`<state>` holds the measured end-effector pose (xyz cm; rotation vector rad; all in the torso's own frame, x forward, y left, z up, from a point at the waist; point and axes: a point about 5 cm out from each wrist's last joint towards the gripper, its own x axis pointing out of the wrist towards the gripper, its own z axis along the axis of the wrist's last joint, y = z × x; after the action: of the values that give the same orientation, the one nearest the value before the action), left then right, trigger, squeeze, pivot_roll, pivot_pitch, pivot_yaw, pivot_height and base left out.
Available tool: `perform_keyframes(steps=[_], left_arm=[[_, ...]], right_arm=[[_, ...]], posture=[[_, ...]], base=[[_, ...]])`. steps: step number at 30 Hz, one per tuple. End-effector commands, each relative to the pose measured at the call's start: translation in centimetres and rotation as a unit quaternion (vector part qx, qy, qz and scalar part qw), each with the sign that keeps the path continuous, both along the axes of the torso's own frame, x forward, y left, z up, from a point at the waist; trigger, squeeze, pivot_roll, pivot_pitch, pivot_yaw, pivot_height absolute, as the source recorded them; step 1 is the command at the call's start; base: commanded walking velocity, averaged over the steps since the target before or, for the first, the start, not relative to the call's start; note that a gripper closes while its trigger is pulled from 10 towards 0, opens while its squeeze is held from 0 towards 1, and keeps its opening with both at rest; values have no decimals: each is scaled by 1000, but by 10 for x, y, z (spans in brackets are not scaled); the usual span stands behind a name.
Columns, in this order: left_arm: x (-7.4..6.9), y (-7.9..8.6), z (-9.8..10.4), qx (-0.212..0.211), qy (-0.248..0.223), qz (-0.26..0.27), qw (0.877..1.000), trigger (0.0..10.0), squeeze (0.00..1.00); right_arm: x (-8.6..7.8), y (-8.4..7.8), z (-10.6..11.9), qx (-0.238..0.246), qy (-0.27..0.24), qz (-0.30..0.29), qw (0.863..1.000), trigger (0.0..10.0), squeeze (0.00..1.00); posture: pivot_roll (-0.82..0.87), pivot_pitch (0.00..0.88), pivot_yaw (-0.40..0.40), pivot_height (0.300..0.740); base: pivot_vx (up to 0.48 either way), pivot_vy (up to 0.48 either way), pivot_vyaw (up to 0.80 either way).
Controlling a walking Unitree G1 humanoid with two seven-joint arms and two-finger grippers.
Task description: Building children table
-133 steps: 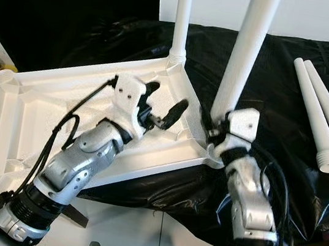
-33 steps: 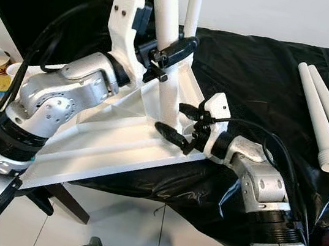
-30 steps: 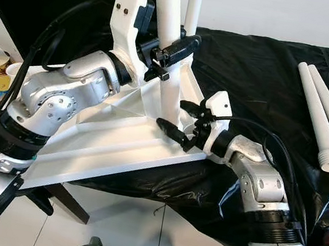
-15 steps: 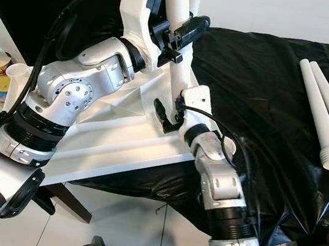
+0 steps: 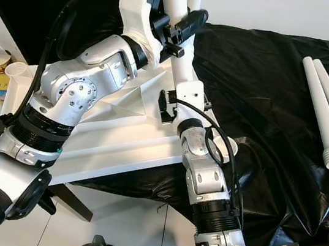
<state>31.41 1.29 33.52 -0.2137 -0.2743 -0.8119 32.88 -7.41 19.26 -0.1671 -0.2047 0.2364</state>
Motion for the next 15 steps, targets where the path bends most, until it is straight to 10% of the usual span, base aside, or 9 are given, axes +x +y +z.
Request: perform_keyframes(steps=[1, 13, 14, 15], left_arm=[[-10, -13, 1, 7, -4, -39, 999, 10000, 0], [-6, -13, 0, 11, -8, -31, 999, 10000, 0], [-6, -14, 0, 12, -10, -29, 999, 10000, 0], [-6, -14, 0, 12, -10, -29, 999, 10000, 0]], right_arm=[[0, 11, 8, -12, -27, 10, 1000, 10000, 0], [1, 13, 10, -24, -40, 5, 999, 10000, 0], [2, 13, 10, -28, -41, 6, 999, 7961, 0], [2, 13, 10, -28, -41, 6, 999, 7961, 0]], posture=[[69, 114, 65, 740], [60, 109, 50, 740], [56, 86, 49, 740], [56, 86, 49, 740]], base=[[0, 0, 0], [0, 0, 0], [0, 0, 0], [0, 0, 0]])
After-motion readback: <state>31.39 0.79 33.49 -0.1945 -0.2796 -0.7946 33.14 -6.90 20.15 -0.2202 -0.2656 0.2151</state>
